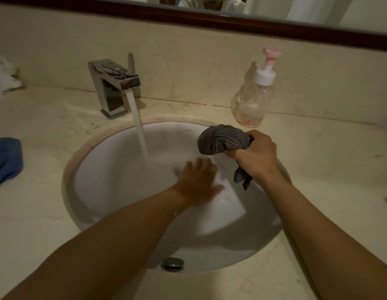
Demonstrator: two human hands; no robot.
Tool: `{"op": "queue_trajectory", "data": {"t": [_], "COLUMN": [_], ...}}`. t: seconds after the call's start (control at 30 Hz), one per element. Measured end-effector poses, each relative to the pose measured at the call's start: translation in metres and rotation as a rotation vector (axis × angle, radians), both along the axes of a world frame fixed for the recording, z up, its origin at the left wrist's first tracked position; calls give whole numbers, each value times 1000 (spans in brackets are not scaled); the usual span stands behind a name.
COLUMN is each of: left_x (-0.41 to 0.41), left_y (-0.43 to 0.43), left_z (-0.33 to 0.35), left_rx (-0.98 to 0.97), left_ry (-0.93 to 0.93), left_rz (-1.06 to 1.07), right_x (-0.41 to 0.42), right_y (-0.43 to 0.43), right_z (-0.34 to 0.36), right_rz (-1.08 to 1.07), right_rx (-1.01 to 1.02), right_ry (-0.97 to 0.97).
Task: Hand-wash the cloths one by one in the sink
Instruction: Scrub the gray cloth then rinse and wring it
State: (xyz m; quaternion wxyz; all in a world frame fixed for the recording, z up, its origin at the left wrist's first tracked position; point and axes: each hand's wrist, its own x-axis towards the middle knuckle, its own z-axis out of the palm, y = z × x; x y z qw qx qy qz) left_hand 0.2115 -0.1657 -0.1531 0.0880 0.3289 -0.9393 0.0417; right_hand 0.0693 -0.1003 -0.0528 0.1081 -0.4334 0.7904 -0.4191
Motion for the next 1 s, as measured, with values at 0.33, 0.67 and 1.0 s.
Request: {"op": "queue_trajectory", "data": {"t": [0.33,0.67,1.0], "left_x": [26,68,-31], "left_y": [-29,-55,21], "left_z": [-9,-5,-15], "left_rx": [20,-15,-9], "left_ry": [-169,-249,102], "left_rz": [23,346,-521], "right_x": [0,1,0], "right_y": [0,0,1], "right_z": [1,0,0], "right_rz": [11,13,42], "right_rx": [20,33,27], "right_ry": [12,7,55]}}
